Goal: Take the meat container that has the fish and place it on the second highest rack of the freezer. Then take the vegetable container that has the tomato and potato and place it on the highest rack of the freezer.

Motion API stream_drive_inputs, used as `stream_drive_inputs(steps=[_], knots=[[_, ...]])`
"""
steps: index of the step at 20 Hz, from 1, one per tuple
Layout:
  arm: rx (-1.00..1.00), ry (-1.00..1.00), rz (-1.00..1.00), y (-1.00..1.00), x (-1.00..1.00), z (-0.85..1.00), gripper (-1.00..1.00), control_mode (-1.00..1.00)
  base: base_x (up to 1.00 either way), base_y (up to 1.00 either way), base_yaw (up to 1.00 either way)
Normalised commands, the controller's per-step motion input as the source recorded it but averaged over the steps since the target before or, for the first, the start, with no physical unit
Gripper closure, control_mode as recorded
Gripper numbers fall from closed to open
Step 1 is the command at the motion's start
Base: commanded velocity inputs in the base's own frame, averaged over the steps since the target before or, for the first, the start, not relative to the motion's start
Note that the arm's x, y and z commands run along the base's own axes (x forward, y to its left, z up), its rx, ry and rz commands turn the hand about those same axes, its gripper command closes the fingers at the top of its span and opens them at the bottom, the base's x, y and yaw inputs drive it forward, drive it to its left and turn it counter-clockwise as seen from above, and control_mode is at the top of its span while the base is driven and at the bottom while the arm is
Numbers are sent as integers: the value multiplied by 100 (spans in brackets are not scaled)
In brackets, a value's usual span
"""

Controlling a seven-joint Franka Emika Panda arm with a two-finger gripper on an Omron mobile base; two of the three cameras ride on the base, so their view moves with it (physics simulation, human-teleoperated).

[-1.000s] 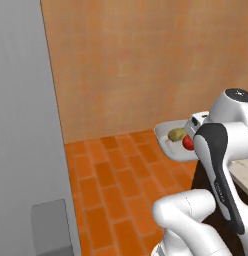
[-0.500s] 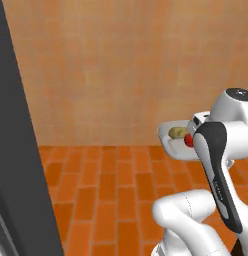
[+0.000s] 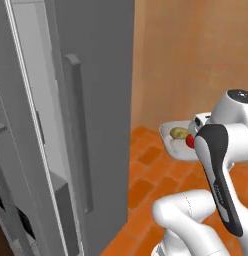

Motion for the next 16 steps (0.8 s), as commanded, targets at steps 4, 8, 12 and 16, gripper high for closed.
stream_drive_inputs(steps=[4, 8, 12, 16], knots=[[0, 0, 0, 0, 0, 0, 100, 100, 0, 0, 100], [0, 0, 0, 0, 0, 0, 100, 100, 4, -15, 96], [0, 0, 0, 0, 0, 0, 100, 100, 19, -32, 77], [0, 0, 0, 0, 0, 0, 100, 100, 21, -29, 68]])
